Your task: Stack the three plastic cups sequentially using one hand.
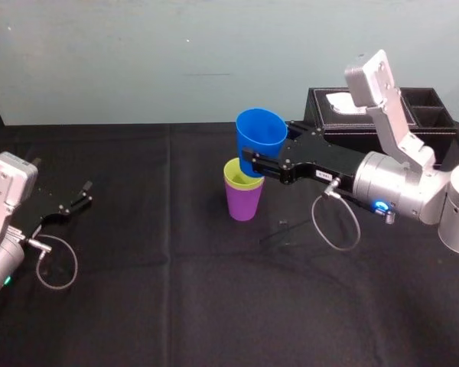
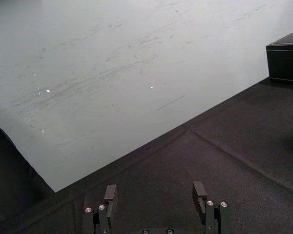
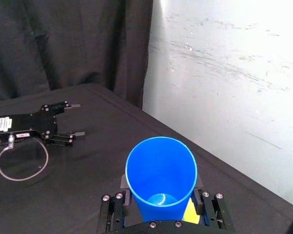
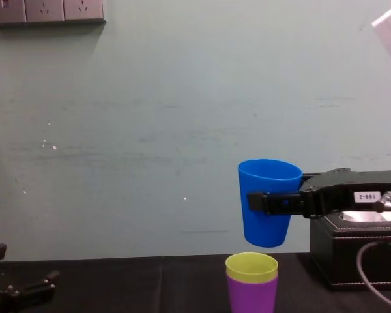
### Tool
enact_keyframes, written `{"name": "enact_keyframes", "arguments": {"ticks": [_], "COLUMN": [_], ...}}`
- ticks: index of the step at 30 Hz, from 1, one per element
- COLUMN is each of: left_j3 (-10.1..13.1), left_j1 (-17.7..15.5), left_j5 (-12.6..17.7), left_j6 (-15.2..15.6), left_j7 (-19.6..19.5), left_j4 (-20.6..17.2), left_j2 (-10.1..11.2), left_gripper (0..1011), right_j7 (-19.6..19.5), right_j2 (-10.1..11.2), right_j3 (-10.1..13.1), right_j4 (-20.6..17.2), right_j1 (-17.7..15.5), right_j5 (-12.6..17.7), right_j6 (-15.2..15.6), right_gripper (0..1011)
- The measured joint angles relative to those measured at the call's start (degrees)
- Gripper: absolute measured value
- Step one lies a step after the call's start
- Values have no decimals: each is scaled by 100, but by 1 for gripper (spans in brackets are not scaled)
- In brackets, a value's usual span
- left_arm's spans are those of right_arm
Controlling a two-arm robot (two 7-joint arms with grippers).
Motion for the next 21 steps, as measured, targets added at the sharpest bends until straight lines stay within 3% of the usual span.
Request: {"name": "enact_keyframes", "arguments": {"ticks": [21], "left_j3": [0], "left_j1": [0], "left_j5": [0], "left_j6": [0], "left_j7": [0], "left_j4": [0], "left_j2": [0], "left_gripper": [1010], "right_j7": [-33], "right_j2": [-420], "right_j3": [-196], "right_j4": [707], "right_j1": [380], "right_j5": [-172], "right_j6": [35], "right_gripper": [718]}}
